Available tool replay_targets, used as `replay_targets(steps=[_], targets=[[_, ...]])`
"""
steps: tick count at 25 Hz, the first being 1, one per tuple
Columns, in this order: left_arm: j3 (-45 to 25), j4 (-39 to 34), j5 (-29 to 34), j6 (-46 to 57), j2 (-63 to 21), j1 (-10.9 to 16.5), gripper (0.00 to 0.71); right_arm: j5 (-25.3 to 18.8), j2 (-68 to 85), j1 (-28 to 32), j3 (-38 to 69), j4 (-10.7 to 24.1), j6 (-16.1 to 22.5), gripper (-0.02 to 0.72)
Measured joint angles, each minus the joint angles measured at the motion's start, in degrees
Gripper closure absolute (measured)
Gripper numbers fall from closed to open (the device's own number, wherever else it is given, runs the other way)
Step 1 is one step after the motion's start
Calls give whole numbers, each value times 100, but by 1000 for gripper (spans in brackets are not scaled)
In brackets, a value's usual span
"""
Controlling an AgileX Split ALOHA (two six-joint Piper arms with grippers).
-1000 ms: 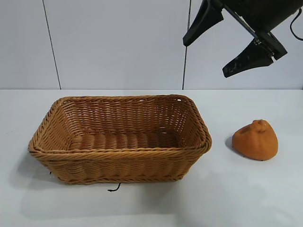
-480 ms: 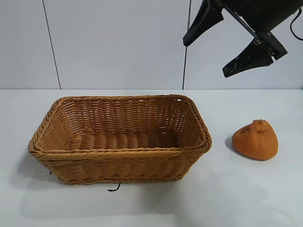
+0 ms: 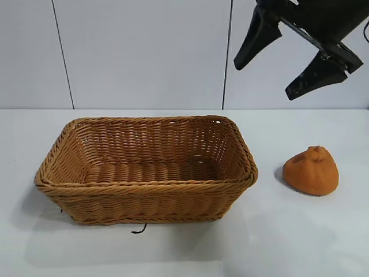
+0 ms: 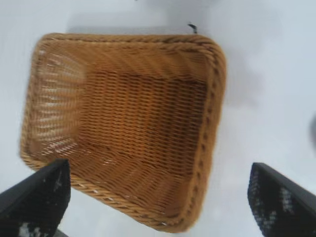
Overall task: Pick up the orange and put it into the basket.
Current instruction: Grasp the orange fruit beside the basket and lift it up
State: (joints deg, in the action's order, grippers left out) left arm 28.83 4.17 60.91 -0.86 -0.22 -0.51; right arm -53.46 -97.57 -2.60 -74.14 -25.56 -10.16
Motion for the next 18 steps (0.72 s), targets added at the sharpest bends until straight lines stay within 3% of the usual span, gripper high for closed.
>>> replay_targets(steps=[5, 14, 18], targets=[[0, 0, 0, 0, 0, 0, 19, 5, 0, 371, 0, 95, 64, 8], [0, 0, 0, 0, 0, 0, 20, 204, 0, 384, 0, 1002, 562, 8], [0, 0, 0, 0, 0, 0, 20, 325, -20, 384, 0, 1090, 606, 8]])
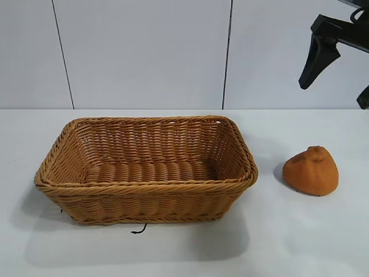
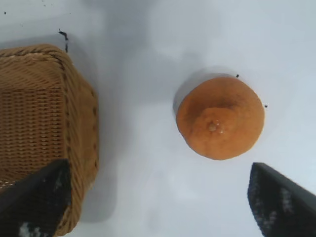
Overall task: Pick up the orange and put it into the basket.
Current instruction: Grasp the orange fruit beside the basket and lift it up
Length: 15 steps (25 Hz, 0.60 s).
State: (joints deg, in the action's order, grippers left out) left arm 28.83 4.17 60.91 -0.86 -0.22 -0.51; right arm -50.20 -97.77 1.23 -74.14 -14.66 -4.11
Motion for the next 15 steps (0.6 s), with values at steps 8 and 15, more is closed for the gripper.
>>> replay_targets(steps=[8, 15], targets=[[0, 0, 0, 0, 0, 0, 20, 169, -748, -5, 0, -198, 13, 8], [0, 0, 0, 0, 0, 0, 20, 423, -1568, -5, 0, -281, 107, 8]])
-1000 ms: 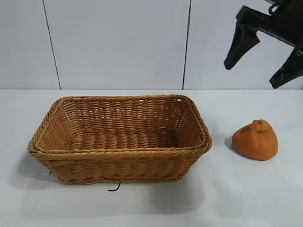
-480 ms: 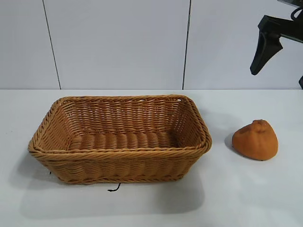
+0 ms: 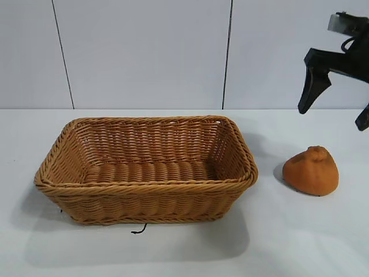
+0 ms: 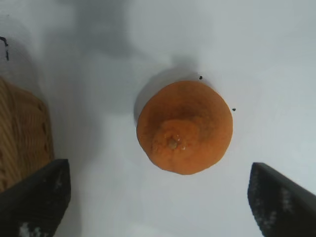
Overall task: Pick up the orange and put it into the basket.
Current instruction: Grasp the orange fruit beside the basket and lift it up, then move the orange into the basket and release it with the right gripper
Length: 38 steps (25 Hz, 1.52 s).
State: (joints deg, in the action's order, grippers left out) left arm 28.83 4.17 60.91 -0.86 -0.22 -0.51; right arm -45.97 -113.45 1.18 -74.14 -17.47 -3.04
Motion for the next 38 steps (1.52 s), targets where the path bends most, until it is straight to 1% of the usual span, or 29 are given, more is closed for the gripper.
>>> replay_targets(steps=[10, 11, 12, 14, 17, 19, 20, 21, 26, 31, 33, 36, 37, 38], targets=[[0, 13, 0, 0, 0, 0, 20, 202, -547, 0, 0, 1, 31, 8], [0, 13, 0, 0, 0, 0, 20, 202, -552, 0, 0, 1, 31, 19], [0, 13, 0, 0, 0, 0, 20, 202, -552, 0, 0, 1, 31, 55], [0, 13, 0, 0, 0, 0, 20, 202, -559, 0, 0, 1, 31, 163], [0, 13, 0, 0, 0, 0, 20, 196, -565, 0, 0, 1, 31, 412], [0, 13, 0, 0, 0, 0, 20, 182, -544, 0, -8, 1, 31, 554], [0, 13, 0, 0, 0, 0, 20, 182, -514, 0, -8, 1, 31, 597], [0, 13, 0, 0, 0, 0, 20, 182, -475, 0, -8, 1, 31, 617], [0, 13, 0, 0, 0, 0, 21, 131, -121, 0, -8, 6, 31, 617], [0, 13, 0, 0, 0, 0, 21, -3, 623, 0, -18, 46, 18, 617], [0, 13, 0, 0, 0, 0, 21, -267, 857, 0, -191, 73, -45, 617], [0, 13, 0, 0, 0, 0, 21, -798, 993, 0, -681, 106, -171, 617], [0, 13, 0, 0, 0, 0, 21, -798, 993, 0, -681, 106, -171, 617], [0, 13, 0, 0, 0, 0, 21, -1110, 1017, 0, -1041, 111, -186, 617]])
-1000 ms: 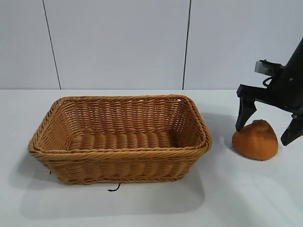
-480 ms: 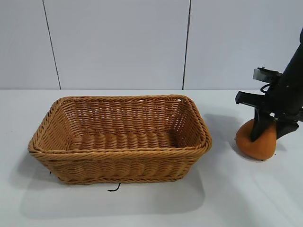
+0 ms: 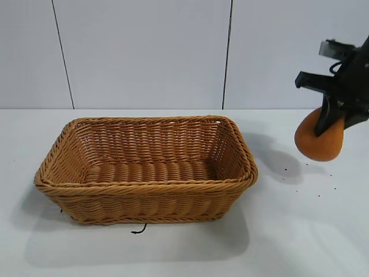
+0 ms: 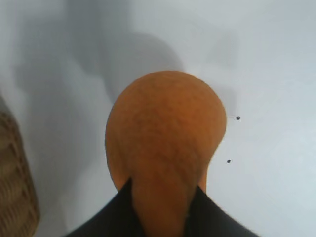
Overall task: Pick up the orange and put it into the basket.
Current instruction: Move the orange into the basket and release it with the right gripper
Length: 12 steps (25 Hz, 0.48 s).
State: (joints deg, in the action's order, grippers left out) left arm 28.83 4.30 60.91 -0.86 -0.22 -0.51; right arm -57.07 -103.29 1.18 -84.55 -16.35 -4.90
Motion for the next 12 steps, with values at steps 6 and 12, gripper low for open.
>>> replay_targets(steps=[6, 12], targets=[[0, 0, 0, 0, 0, 0, 21, -424, 6, -18, -708, 28, -18, 617], [0, 0, 0, 0, 0, 0, 21, -438, 6, -579, -821, 114, -23, 617]])
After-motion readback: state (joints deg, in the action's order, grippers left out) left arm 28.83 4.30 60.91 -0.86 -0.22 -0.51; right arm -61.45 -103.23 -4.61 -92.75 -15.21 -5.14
